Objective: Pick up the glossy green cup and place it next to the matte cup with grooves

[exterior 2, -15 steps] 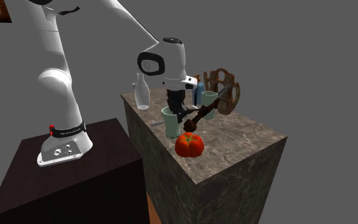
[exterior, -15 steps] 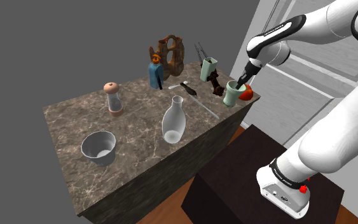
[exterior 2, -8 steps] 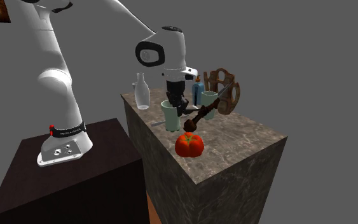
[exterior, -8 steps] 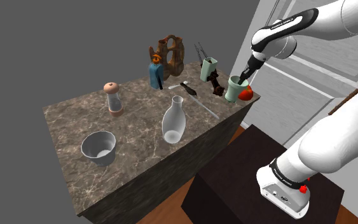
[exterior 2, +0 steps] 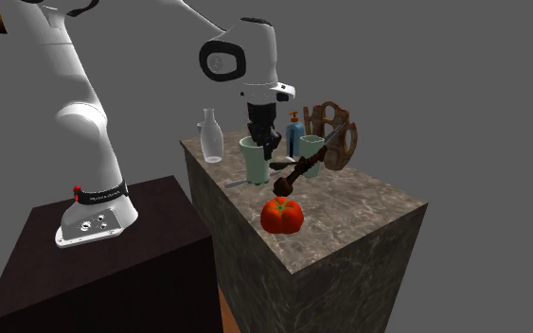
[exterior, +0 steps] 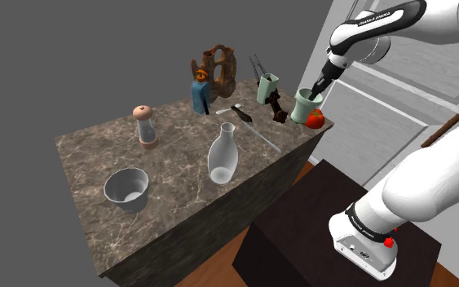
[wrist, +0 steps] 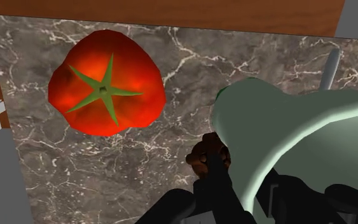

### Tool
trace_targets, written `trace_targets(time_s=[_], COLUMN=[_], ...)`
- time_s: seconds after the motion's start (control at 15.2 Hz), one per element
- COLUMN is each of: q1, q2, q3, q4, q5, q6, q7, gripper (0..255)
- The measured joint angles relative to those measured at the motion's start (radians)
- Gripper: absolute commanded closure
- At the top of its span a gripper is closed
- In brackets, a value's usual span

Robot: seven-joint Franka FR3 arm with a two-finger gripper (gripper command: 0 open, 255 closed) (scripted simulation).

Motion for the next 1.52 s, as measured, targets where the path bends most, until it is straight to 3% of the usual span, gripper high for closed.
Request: trace_targets(time_s=[1.52], q1=[-0.008], q2=[-0.11], q3=[0.033], q4=[0.209], q5=[-0.079], q6=[-0.297], q7=[0.097], gripper=[255])
